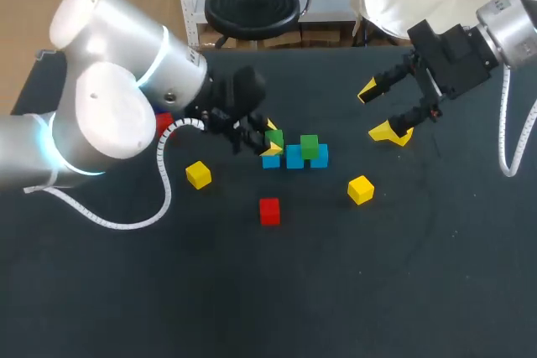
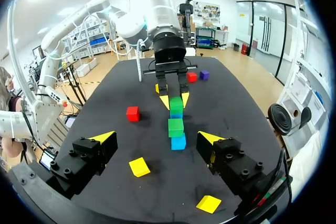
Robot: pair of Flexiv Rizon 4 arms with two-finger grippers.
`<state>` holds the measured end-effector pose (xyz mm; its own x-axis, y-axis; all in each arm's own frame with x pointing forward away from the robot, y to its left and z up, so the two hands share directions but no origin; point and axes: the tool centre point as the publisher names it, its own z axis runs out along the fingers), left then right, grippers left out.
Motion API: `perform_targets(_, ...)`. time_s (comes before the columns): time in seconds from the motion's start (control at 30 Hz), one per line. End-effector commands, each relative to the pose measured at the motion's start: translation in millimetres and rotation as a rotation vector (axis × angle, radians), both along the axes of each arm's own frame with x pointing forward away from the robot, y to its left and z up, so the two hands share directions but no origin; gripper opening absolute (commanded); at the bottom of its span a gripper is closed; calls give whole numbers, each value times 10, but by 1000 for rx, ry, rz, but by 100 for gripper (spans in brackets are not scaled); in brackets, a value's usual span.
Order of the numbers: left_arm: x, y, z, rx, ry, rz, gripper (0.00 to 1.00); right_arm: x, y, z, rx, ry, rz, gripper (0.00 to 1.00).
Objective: Place the blue cubes, place green cubes on the blue cubes, place the yellow cubes on the green cubes, then place the red cubes on the yellow cubes, and place purple cube on the red cubes.
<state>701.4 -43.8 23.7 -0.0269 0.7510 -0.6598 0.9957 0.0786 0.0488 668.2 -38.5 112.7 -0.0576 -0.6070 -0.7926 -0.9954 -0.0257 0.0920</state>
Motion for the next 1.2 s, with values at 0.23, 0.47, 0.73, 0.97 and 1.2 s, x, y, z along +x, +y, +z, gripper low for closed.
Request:
perform_targets(0.23,42,-67,-20,8,-11,3,0,-7,-1,1,0,-1,-2,100)
perform_targets(0.47,43,-96,-15,9,-18,2,0,-7,-1,1,0,-1,-2,100)
perform_targets(0.73,48,-107,-55,15,-14,5,0,-7,-1,1,0,-1,-2,100)
perform_targets(0.97,61,-119,-51,17,-17,3,0,-7,-1,1,0,-1,-2,100)
perform_targets(1.2,62,-125,-27,16,-23,-3,0,-7,-1,1,0,-1,-2,100)
